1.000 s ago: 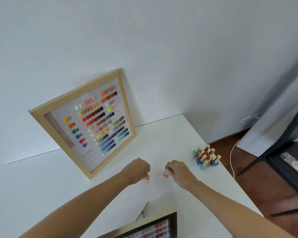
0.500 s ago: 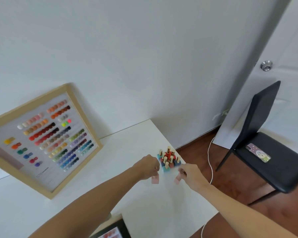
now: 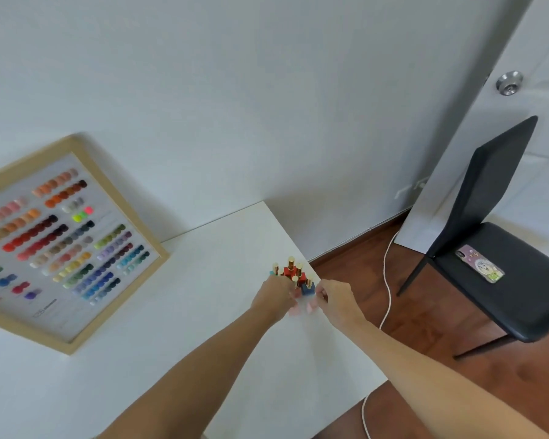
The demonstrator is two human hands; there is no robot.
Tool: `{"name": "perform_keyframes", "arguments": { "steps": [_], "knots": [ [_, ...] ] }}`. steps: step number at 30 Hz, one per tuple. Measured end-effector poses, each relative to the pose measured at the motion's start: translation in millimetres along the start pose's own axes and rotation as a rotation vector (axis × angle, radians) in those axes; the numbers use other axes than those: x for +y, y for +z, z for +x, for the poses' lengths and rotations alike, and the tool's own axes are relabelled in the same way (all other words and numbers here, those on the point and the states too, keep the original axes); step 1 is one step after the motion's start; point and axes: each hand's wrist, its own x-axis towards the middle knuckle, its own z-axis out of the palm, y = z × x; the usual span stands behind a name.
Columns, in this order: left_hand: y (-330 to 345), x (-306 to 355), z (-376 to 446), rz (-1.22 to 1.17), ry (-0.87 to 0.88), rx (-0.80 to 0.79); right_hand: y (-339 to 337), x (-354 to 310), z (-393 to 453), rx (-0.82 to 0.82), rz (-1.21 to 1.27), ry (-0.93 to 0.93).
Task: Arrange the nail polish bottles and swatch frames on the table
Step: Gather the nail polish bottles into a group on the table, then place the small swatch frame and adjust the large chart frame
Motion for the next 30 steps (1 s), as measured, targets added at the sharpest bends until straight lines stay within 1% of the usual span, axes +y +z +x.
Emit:
{"name": "perform_keyframes", "arguments": {
  "steps": [6, 9, 16, 21, 25, 30],
  "knots": [
    [8, 9, 0, -0.016, -0.080, 0.011, 9, -4, 8, 0.019, 0.049, 0.012],
    [10, 11, 1, -0.028, -0.089, 0.030, 9, -7, 8, 0.014, 0.079, 0.005],
    [5, 5, -8, -0.157, -0.097, 0.068, 5, -7, 2, -0.010, 0.133, -0.025],
    [-15, -15, -25, -0.273, -0.069, 0.136, -2, -14, -8, 0.033, 0.098, -0.075],
    [-41, -40, -44, -0.289, -0.058, 0.185, -8, -24, -22, 0.073, 0.075, -0.139],
    [-73, -88, -91, -0.303, -0.098, 0.262, -2, -48, -43, 0.046, 0.115, -0.180]
  ]
}}
